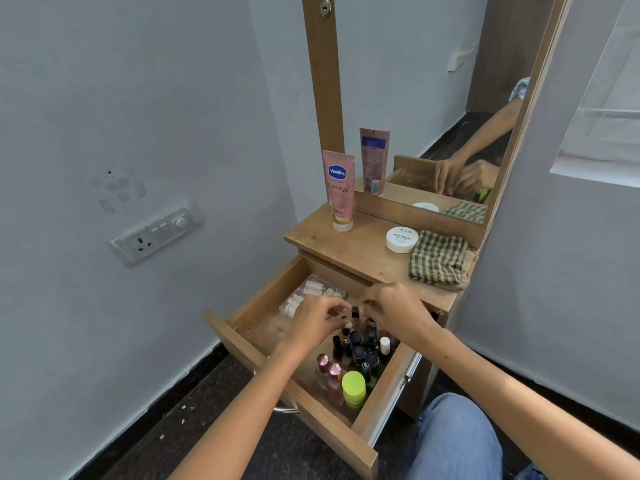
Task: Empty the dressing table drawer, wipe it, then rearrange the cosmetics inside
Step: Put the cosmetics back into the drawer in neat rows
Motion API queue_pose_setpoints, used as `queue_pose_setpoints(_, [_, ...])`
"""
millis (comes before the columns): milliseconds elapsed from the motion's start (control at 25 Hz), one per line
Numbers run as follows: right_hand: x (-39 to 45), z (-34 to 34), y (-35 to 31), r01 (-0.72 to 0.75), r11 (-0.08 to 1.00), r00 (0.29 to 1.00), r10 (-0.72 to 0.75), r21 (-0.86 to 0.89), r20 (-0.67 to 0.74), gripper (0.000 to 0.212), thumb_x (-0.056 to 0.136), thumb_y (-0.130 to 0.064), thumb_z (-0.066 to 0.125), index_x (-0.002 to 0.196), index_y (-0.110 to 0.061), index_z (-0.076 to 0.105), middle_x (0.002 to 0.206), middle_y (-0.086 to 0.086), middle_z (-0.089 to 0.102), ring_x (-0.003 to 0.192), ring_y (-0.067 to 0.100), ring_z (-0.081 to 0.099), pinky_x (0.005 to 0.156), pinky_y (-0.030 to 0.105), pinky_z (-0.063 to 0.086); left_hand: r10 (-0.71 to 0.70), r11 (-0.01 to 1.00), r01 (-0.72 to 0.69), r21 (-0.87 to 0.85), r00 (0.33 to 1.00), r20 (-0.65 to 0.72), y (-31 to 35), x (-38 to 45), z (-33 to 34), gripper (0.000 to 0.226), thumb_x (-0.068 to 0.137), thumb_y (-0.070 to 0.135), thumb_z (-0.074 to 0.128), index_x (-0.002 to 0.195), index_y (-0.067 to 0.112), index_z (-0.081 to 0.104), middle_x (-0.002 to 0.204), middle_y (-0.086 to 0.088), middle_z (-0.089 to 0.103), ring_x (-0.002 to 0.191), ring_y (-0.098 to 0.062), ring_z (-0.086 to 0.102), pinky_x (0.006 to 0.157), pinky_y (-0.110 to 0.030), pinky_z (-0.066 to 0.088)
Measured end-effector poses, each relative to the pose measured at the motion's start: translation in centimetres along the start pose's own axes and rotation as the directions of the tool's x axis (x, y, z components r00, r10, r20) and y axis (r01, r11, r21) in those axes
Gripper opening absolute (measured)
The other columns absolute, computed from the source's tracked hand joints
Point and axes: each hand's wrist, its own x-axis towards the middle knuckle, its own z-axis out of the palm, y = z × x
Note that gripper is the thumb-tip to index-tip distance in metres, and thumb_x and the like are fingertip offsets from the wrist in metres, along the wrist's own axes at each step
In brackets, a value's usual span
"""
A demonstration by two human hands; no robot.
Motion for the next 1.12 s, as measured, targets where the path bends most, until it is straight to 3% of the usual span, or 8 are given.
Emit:
queue_pose_setpoints(160, [1.2, -2.5, 2.8, -0.049, 0.995, 0.931, 0.014, -0.087, -0.365, 0.019, 0.091, -0.012, 0.058, 0.105, -0.008, 0.070, 0.108, 0.007, 0.069, 0.091, 0.025, 0.067, 0.076, 0.034, 0.054, 0.075, 0.996, -0.067, 0.056, 0.987, -0.145, 0.8, 0.3, -0.1, 0.032, 0.083, 0.032, 0.070, 0.113, 0.020, 0.068, 0.110, 0.007, 0.070, 0.099, -0.002, 0.063, 0.089, -0.024, 0.051])
queue_pose_setpoints(280, [3.6, -2.5, 5.3, -0.250, 0.934, 0.956, 0.197, -0.254, -0.217, 0.048, 0.095, -0.026, 0.052, 0.138, -0.004, 0.043, 0.148, 0.017, 0.039, 0.138, 0.031, 0.034, 0.112, 0.042, 0.027, 0.153, 0.986, -0.135, 0.101, 0.967, -0.205, 2.4, 1.0, 0.2, 0.030, 0.088, 0.031, 0.065, 0.116, 0.019, 0.067, 0.117, 0.004, 0.067, 0.108, -0.007, 0.060, 0.095, -0.018, 0.042])
queue_pose_setpoints(440, [5.4, -1.7, 5.7, -0.341, 0.879, 0.937, 0.346, -0.332, -0.048, 0.069, 0.098, -0.046, 0.037, 0.149, -0.006, 0.017, 0.159, 0.012, 0.015, 0.147, 0.026, 0.011, 0.118, 0.045, 0.008, 0.179, 0.977, -0.150, 0.150, 0.963, -0.202, 3.4, 2.2, 0.4, 0.038, 0.091, 0.036, 0.059, 0.127, 0.021, 0.060, 0.136, 0.004, 0.054, 0.130, -0.010, 0.043, 0.110, -0.027, 0.031])
queue_pose_setpoints(600, [4.2, -0.3, 3.6, -0.150, 0.922, 0.987, 0.118, -0.358, -0.109, 0.059, 0.091, -0.034, 0.058, 0.141, -0.009, 0.039, 0.150, 0.010, 0.038, 0.138, 0.027, 0.035, 0.113, 0.042, 0.024, 0.191, 0.967, -0.153, 0.202, 0.964, -0.183, 3.0, 2.6, 0.1, 0.047, 0.091, 0.031, 0.060, 0.136, 0.019, 0.049, 0.145, 0.001, 0.044, 0.138, -0.013, 0.034, 0.115, -0.029, 0.022])
queue_pose_setpoints(720, [3.4, 0.3, 2.5, -0.101, 0.941, 0.974, 0.027, -0.322, -0.225, 0.044, 0.065, -0.016, 0.082, 0.107, -0.014, 0.067, 0.112, 0.004, 0.069, 0.101, 0.022, 0.064, 0.076, 0.030, 0.052, 0.193, 0.963, -0.155, 0.221, 0.968, -0.160, 2.4, 2.4, -0.4, 0.052, 0.091, 0.030, 0.061, 0.138, 0.017, 0.044, 0.148, -0.001, 0.038, 0.139, -0.013, 0.030, 0.117, -0.033, 0.020])
queue_pose_setpoints(840, [3.2, 0.3, 2.4, -0.033, 0.937, 0.951, -0.078, -0.348, -0.300, 0.040, 0.049, -0.015, 0.090, 0.085, -0.019, 0.072, 0.085, -0.004, 0.074, 0.072, 0.014, 0.069, 0.047, 0.020, 0.048, 0.164, 0.978, -0.140, 0.153, 0.973, -0.160, 2.2, 1.8, -1.1, 0.051, 0.091, 0.033, 0.059, 0.137, 0.016, 0.045, 0.147, -0.001, 0.038, 0.139, -0.011, 0.030, 0.117, -0.034, 0.023])
queue_pose_setpoints(1000, [2.5, -0.2, 1.6, 0.245, 0.960, 0.911, -0.275, -0.133, -0.306, 0.021, 0.083, -0.015, 0.064, 0.103, -0.014, 0.069, 0.105, 0.001, 0.073, 0.087, 0.019, 0.072, 0.059, 0.031, 0.059, -0.039, 0.982, 0.000, -0.188, 0.979, -0.200, 1.3, 0.7, -2.6, 0.060, 0.079, 0.035, 0.071, 0.132, 0.012, 0.053, 0.137, 0.000, 0.050, 0.127, -0.001, 0.041, 0.107, -0.013, 0.030])
queue_pose_setpoints(1120, [2.6, 0.9, 0.6, 0.348, 0.937, 0.913, -0.336, 0.013, -0.232, 0.026, 0.086, -0.006, 0.063, 0.110, -0.012, 0.067, 0.113, 0.004, 0.071, 0.101, 0.020, 0.069, 0.080, 0.035, 0.058, -0.178, 0.905, 0.121, -0.407, 0.978, -0.106, -0.5, 0.1, -3.5, 0.073, 0.063, 0.040, 0.081, 0.127, 0.012, 0.059, 0.129, 0.001, 0.059, 0.120, -0.003, 0.052, 0.104, -0.024, 0.041])
